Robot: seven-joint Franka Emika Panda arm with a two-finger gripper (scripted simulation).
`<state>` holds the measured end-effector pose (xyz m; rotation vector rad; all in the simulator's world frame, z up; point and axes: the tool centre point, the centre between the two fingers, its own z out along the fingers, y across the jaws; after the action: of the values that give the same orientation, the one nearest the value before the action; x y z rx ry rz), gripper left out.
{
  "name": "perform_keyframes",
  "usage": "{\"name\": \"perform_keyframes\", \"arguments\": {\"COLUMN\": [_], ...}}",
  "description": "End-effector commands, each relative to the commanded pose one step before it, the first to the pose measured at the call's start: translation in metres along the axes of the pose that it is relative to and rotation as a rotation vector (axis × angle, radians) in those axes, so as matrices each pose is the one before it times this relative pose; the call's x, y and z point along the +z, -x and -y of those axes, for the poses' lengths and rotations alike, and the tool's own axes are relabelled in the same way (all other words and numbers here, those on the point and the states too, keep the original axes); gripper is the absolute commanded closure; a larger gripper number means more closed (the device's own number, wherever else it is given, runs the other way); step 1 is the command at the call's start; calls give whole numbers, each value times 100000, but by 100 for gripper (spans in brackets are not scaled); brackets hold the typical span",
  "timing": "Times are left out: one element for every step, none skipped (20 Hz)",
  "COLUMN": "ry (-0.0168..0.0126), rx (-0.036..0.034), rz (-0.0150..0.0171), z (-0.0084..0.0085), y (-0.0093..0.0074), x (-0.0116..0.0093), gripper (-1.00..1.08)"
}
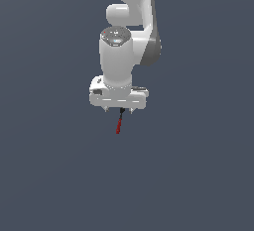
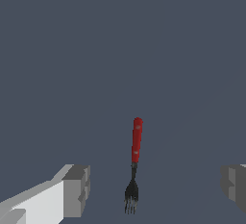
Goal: Pick up the object and move it to a goal position.
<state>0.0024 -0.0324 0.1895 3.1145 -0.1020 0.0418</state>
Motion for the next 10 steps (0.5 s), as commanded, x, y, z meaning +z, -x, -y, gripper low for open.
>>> {"name": "perform_keyframes", "arguments": {"ry": [0,0,-67,-86,-121,-151,-159,-124,-90,-56], "rx": [0,0,120,153,216,269,284,221,160,99], "rz": [0,0,-170,-214,-302,-378,-401,-313,-228,-143], "z": [-1,31,4,39,52,71,73,58,41,23], "y": [0,-14,-14,-34,-47,-62,-65,-52,-37,-23], "x": [0,14,-66,-67,-97,-120,-130,-102,-76,-50], "gripper": [-92,-92,-92,-92,-92,-92,-92,-92,-92,-92]}}
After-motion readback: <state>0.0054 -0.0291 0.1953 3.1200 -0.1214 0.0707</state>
